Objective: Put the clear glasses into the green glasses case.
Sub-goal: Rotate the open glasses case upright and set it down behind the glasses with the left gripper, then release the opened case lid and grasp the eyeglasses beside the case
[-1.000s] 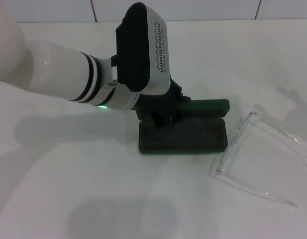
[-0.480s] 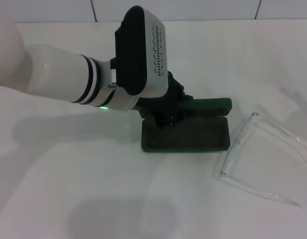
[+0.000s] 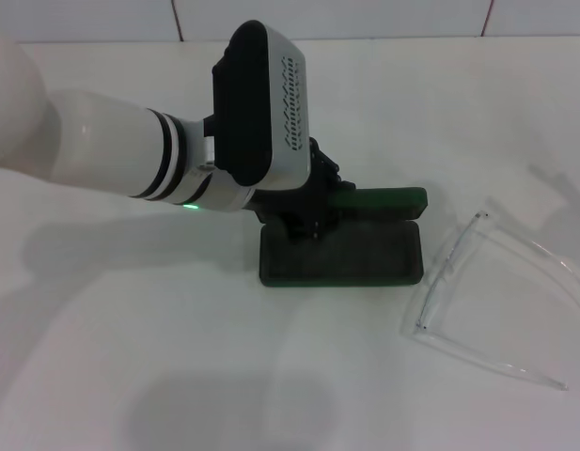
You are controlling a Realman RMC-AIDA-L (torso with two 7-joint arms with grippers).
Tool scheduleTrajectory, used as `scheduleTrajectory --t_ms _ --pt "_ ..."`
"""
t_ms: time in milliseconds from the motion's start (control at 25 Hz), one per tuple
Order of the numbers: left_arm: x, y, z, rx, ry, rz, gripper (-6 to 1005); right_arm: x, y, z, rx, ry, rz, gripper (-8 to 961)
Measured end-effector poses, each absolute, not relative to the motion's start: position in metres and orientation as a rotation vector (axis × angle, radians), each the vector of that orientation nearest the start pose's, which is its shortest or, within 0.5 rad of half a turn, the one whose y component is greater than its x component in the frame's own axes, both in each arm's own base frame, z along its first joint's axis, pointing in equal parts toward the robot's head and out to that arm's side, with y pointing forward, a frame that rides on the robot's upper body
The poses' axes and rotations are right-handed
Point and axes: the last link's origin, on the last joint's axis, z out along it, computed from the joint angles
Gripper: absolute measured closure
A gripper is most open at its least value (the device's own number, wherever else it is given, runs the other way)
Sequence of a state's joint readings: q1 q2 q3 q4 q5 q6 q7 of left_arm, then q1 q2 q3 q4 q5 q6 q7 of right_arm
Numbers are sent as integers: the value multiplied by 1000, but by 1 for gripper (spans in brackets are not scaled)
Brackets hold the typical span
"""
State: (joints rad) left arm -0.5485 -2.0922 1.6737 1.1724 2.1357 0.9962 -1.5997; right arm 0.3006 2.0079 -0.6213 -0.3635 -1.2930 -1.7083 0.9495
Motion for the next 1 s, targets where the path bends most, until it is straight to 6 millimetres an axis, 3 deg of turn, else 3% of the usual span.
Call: scheduleTrajectory --t_ms 840,1000 --pt "-145 353 -80 -2833 348 63 781 314 277 67 -1981 435 1237 99" --pt "-145 353 -79 -2828 340 48 696 314 276 68 -1981 432 1241 99"
